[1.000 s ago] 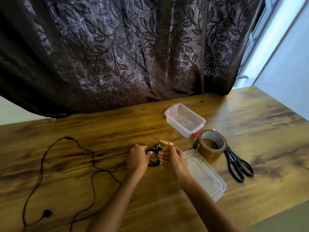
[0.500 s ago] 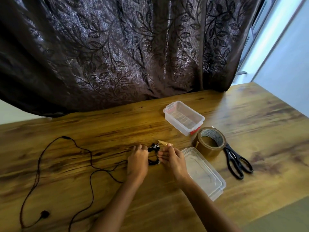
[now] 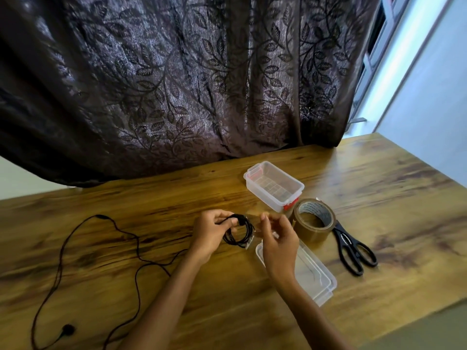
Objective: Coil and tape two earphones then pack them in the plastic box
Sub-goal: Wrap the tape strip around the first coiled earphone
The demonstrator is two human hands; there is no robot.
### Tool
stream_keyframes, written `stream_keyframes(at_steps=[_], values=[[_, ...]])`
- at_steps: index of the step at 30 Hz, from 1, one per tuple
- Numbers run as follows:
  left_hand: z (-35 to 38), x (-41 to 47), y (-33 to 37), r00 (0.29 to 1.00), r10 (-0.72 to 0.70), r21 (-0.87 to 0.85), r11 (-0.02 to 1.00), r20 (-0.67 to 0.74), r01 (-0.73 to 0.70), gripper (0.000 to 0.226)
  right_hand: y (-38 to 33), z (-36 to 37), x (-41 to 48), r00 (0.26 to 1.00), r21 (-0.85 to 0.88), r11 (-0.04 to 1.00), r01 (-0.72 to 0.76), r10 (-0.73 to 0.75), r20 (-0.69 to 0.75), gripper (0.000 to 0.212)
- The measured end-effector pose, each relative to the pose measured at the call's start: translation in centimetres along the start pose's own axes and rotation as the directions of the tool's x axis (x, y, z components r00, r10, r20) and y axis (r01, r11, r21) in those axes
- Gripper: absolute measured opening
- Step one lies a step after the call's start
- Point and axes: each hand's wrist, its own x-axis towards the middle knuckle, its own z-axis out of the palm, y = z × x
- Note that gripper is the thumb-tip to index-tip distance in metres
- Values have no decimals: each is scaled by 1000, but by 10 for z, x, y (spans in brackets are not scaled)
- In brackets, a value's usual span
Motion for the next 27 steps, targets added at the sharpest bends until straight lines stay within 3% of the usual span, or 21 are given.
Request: stream_keyframes(at_steps=[3, 7, 9, 13, 18, 27], values=[[-4, -9, 24, 997, 58, -68, 996, 43, -55, 15, -19, -8, 9, 930, -120, 923, 365, -366, 10, 2], [-5, -21, 52, 987, 128, -98, 988, 97, -118, 17, -32, -19, 25, 673, -348, 606, 715, -732, 109, 11], [-5, -25, 62, 976, 187, -90, 980, 116, -177, 17, -39, -26, 32, 551, -456, 433, 777, -818, 163, 8], [-3, -34, 77, 954, 276, -78, 960, 115, -268, 19, -51, -39, 37, 410, -547, 231, 805, -883, 230, 7], [4, -48, 93, 934, 340, -119, 938, 111, -327, 21, -61, -49, 33, 335, -581, 115, 806, -897, 287, 9], [12, -62, 103, 939, 330, -162, 936, 99, -312, 14, -71, -65, 28, 343, -573, 87, 815, -869, 356, 14]])
